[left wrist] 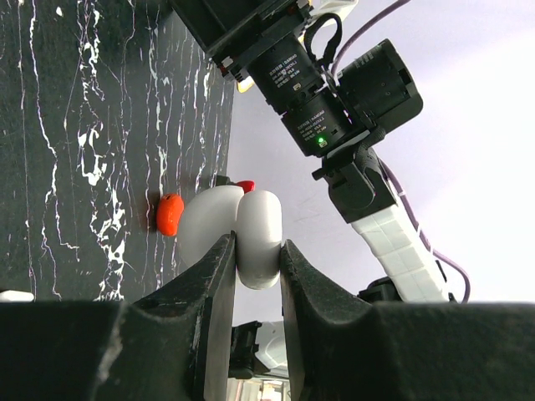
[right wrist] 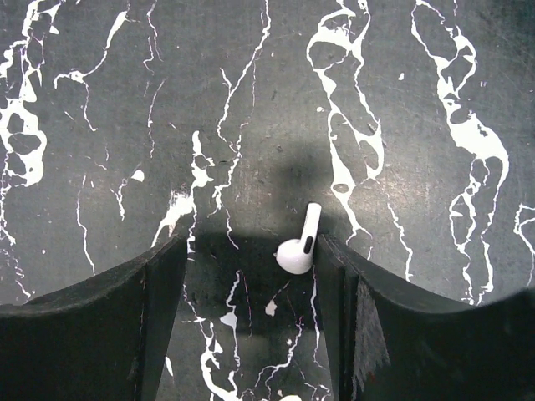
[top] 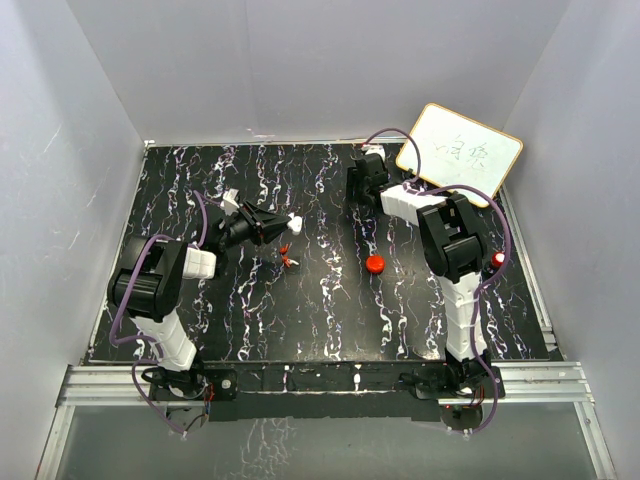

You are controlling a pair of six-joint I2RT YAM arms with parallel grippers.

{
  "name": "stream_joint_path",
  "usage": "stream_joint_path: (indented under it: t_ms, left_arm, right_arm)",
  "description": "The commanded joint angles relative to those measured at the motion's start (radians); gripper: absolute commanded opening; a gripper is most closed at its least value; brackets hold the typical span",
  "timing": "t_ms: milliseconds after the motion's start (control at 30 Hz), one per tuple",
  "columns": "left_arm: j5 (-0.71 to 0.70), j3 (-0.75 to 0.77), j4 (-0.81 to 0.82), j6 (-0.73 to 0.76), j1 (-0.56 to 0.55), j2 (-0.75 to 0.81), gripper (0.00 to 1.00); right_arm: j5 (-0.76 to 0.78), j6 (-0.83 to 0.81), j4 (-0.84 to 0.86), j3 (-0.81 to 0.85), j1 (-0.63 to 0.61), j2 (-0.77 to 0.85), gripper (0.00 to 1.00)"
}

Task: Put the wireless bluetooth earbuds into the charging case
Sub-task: Pick up the earbud from the center of the board.

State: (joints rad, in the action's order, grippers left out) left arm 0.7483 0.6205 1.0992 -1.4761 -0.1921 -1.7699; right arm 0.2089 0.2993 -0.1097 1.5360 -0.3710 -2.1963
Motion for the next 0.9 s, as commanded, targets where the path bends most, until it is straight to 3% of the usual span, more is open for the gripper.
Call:
stream_joint_path:
  t_ms: [0,867]
  left_arm:
    - [0.022,-0.001,0.026,0.008,0.009,0.056,0.00]
    - [0.021,-0.038,0.097,-0.023,0.013,0.042,0.00]
  right_arm:
    - [-0.055,0.034,0.010,0.028,0.001,-0.026,0.60]
    - [-0.060,0.096,-0.038,0.088,-0.141,0.003,0.60]
